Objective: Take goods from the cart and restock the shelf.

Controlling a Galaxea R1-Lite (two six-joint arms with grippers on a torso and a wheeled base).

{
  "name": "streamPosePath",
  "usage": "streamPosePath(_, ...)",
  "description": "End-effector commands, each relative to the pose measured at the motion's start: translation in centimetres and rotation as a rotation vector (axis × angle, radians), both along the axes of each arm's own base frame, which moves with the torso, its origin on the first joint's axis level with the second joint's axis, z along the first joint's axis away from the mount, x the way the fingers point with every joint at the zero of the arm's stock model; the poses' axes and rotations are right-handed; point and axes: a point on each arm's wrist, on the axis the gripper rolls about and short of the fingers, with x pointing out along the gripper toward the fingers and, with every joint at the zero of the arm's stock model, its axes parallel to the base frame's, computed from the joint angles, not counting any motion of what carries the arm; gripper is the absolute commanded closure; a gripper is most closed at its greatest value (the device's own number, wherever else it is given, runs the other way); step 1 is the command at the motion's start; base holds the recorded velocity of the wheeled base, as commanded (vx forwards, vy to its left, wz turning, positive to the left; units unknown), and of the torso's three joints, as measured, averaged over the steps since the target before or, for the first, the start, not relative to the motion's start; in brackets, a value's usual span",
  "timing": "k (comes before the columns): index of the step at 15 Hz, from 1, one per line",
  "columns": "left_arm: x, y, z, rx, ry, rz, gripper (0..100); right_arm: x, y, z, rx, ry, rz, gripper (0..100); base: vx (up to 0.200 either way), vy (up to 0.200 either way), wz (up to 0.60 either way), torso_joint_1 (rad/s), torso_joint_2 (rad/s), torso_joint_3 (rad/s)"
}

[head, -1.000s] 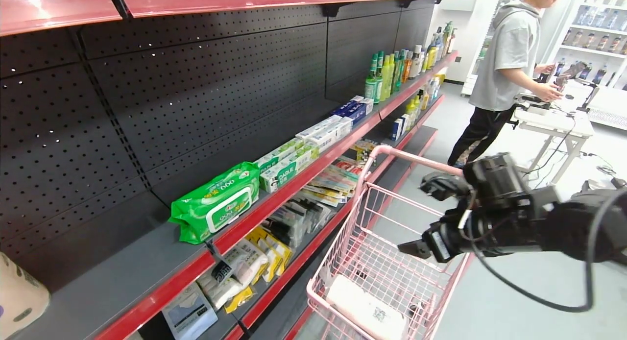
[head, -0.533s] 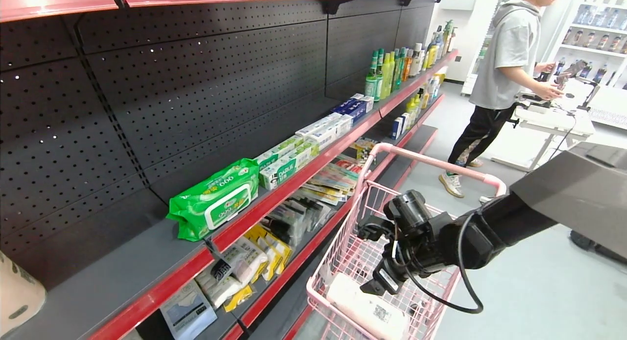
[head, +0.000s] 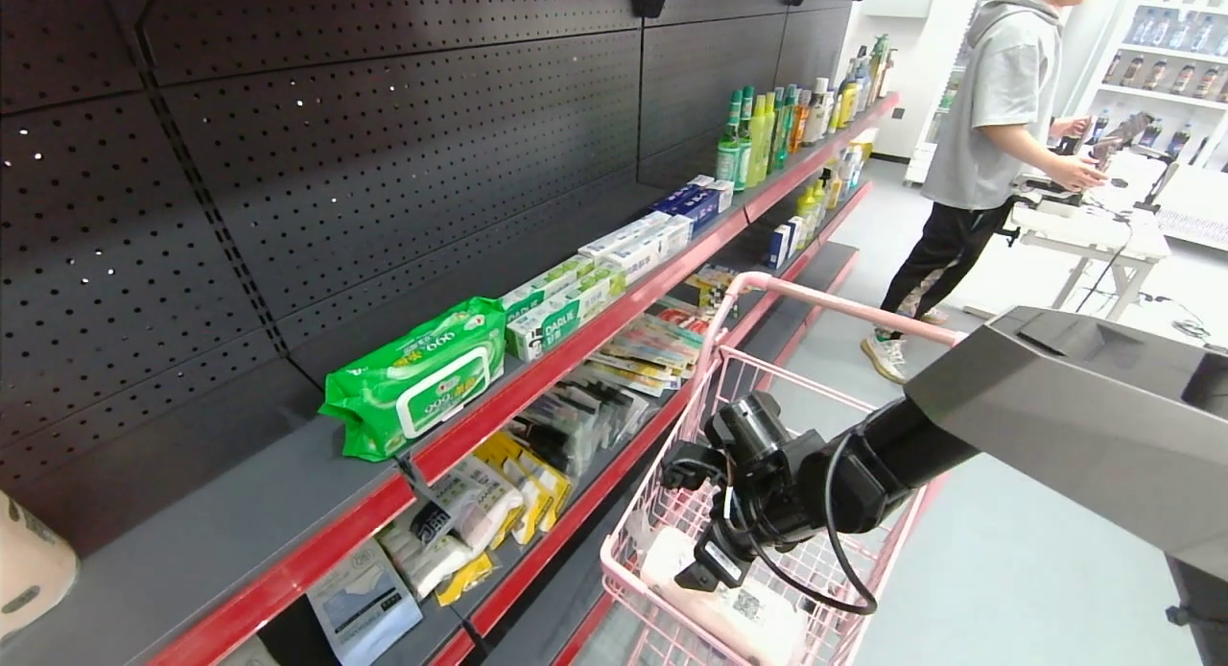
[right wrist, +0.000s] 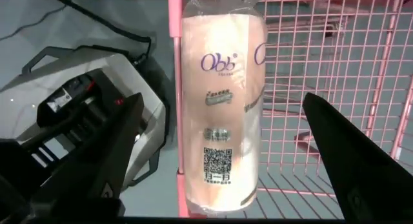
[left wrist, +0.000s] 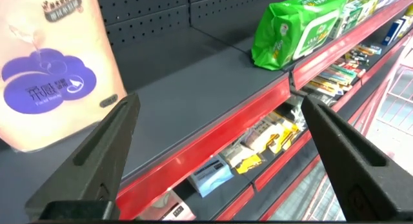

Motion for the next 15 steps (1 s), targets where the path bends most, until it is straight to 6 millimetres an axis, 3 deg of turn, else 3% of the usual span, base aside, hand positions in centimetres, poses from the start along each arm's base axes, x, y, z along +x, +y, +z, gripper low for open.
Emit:
streamPosePath(1,0.0,0.0,0.0,0.000,0.001,0.001,0,0.0,0.7,-1.0,-0.011,0.013,0.014,0,0.000,0.000,0.00,-0.129,0.30,0.173)
streamPosePath(6,0.0,0.0,0.0,0.000,0.001,0.001,0,0.6,0.9,-1.7,-0.012,0.016,0.013,0,0.000,0.000,0.00,-0.145,0.33,0.183)
streamPosePath(15,0.0,0.0,0.0,0.000,0.001,0.001,0,1.4,0.7,-2.7,-0.026,0.018,0.006,0,0.000,0.000,0.00,-0.045,0.11,0.060)
